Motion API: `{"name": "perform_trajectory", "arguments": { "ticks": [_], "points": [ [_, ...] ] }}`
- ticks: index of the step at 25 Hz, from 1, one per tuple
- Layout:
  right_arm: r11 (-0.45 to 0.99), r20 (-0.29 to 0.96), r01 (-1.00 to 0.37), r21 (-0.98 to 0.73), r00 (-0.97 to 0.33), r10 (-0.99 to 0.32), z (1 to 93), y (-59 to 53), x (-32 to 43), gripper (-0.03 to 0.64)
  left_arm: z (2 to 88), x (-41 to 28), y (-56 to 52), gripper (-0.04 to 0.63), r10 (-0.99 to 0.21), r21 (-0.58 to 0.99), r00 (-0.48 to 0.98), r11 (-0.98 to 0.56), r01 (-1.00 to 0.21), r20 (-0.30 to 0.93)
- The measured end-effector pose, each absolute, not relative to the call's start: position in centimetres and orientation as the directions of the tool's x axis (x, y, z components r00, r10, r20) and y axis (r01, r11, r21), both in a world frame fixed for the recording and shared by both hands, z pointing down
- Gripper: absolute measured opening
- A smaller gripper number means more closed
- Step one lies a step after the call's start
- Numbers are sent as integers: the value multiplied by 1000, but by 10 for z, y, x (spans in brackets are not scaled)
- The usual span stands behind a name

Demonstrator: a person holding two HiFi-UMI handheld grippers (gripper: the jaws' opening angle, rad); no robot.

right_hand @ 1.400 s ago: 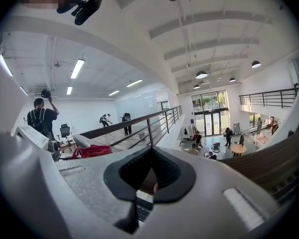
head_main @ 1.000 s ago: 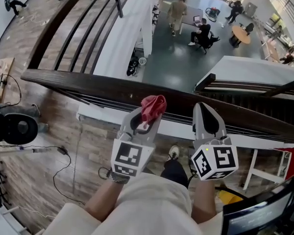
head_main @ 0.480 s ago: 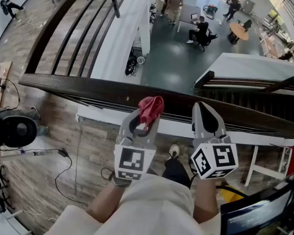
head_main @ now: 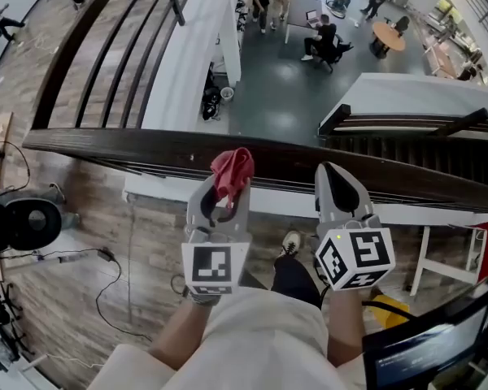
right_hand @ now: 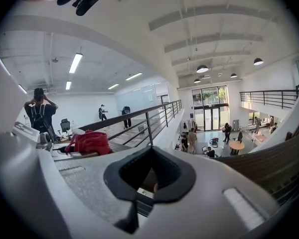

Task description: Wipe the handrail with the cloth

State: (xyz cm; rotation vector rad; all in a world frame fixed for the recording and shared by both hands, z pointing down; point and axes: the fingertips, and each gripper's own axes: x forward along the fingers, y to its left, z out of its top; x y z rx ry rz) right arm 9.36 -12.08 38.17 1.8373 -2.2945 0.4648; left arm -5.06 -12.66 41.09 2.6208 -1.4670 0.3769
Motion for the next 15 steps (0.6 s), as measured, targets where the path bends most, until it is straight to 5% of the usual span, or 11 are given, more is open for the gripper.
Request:
{"name": "perform_trajectory", "arguments": {
  "ticks": [15],
  "points": [
    [259, 310, -959, -115, -283, -908, 383, -116, 122, 3, 406, -49, -138, 126, -876, -32, 398, -422, -906, 272]
  ]
}}
